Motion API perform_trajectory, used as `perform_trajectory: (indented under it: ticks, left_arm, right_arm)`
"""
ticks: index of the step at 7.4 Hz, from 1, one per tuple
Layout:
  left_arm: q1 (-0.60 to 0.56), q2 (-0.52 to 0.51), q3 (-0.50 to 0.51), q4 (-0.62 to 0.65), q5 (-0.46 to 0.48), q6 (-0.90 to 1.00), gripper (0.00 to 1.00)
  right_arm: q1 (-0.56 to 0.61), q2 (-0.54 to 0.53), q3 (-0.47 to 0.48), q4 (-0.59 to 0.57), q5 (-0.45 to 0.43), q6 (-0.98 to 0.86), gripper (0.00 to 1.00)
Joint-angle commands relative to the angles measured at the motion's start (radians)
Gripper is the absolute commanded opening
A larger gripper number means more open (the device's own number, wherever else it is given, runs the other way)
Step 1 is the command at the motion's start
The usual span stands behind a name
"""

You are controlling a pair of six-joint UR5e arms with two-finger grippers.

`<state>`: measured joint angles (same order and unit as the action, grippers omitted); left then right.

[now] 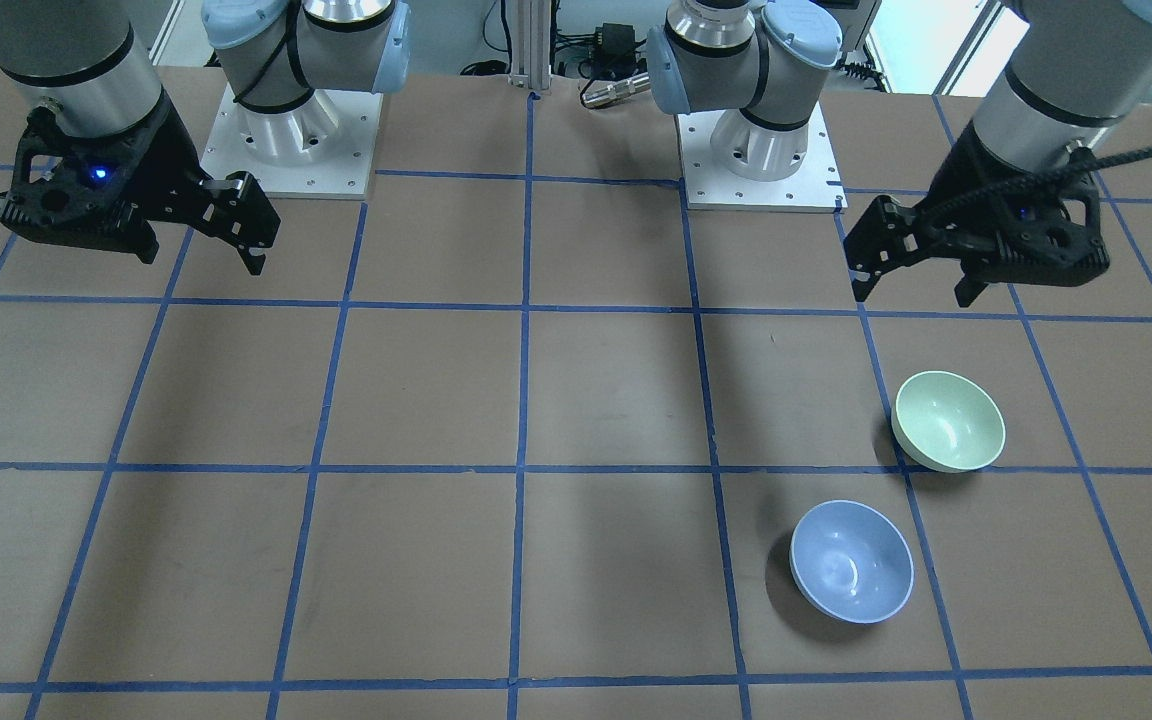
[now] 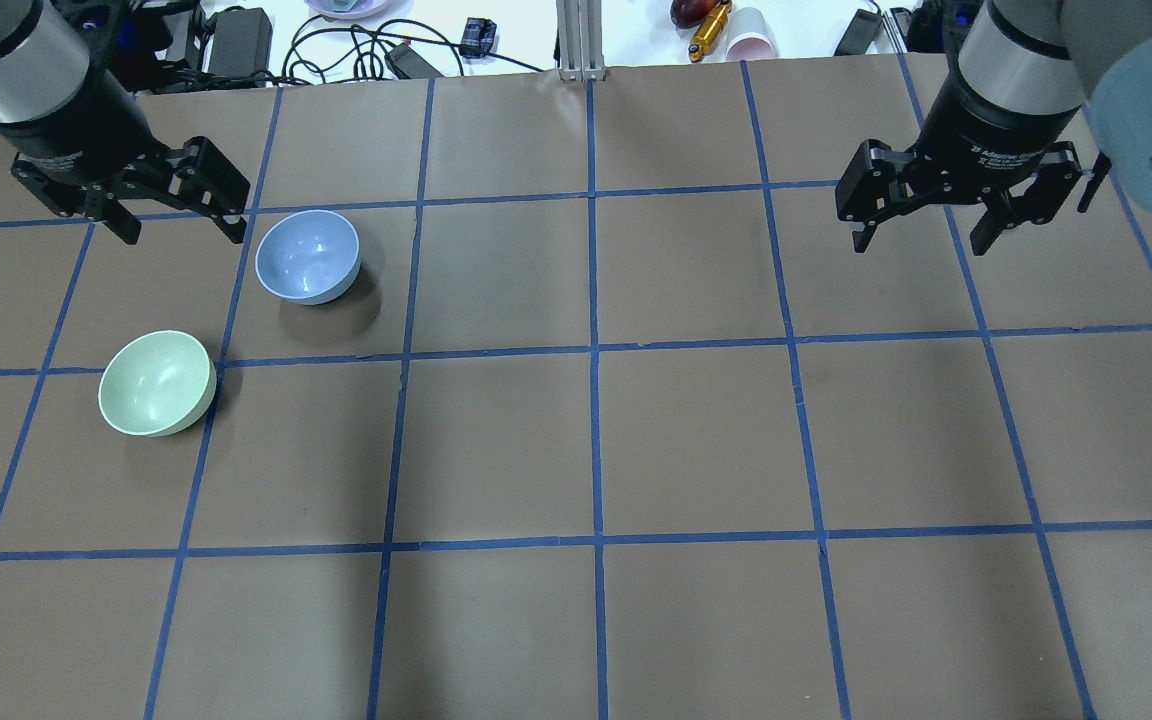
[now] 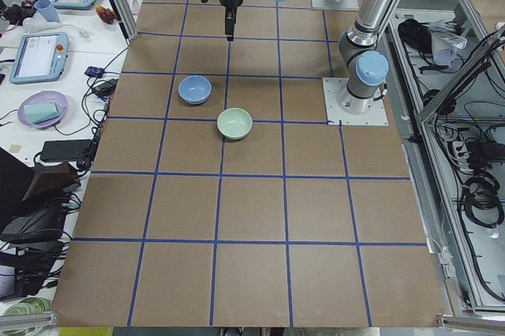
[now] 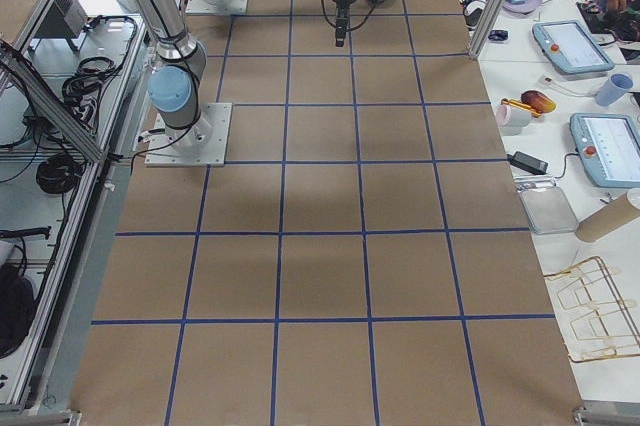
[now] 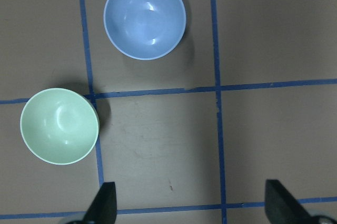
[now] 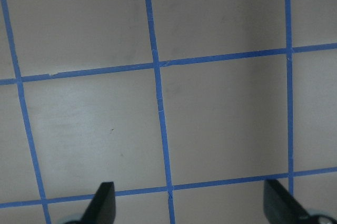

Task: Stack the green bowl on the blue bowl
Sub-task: 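Move the left gripper toward the pale green bowl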

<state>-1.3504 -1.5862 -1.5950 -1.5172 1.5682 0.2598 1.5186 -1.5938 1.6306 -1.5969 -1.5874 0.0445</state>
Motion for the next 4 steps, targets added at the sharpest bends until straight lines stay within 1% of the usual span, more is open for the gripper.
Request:
perform_trajectory:
  ticks: [1,2,4]
  left_arm:
    - [0.121,-0.056,-0.04,0.029,-0.001,0.109,1.0]
    - [0.149,-0.076,-0.078,0.09,-0.001,0.119,1.0]
    - [0.194,-0.116,-0.111,0.173,-0.002,0.182,1.0]
  right_arm:
    - [0.0,0.0,0.001,0.0,0.0,0.0,1.0]
    - [0.0,0.0,0.0,0.0,0.0,0.0,1.0]
    - [0.0,0.0,0.0,0.0,0.0,0.0,1.0]
